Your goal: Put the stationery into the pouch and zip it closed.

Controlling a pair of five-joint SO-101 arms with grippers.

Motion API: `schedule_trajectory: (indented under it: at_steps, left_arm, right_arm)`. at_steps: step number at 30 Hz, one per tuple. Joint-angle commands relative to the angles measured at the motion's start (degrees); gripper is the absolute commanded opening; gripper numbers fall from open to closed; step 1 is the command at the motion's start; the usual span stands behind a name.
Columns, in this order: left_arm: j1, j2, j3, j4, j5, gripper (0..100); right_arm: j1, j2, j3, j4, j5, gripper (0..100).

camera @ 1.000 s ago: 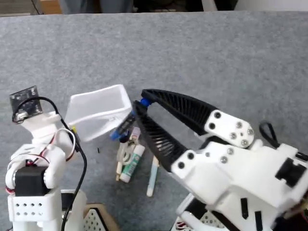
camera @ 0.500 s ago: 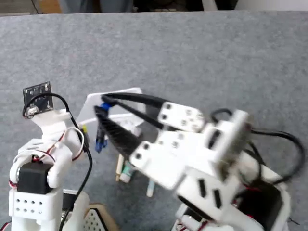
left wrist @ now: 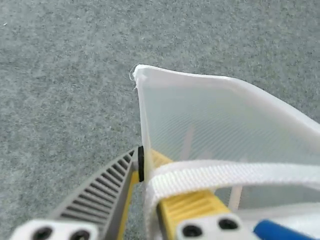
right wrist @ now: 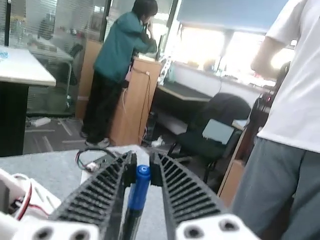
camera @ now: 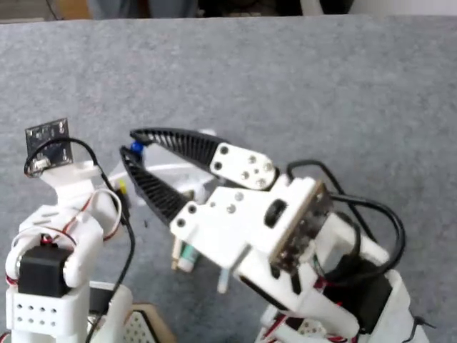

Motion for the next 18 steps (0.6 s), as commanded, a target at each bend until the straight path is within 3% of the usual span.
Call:
schedule_trajectory:
  at_steps: [1,9,18]
  left_arm:
    - [0.4,-0.2,-2.9,0.1,0.8,3]
    - [2.1,-0.2,-2.9,2.1,0.8,3]
    - [2.4,-0.2,-2.9,1.8,0.8,3]
  right_arm:
    - [-0.2,0.5,0.1,-1.8,0.4,1.2]
    - [2.2,0.0,9.8,-4.0,9.4,1.2]
    - [3.9,-2.2,17.9,-6.5,10.0,1.2]
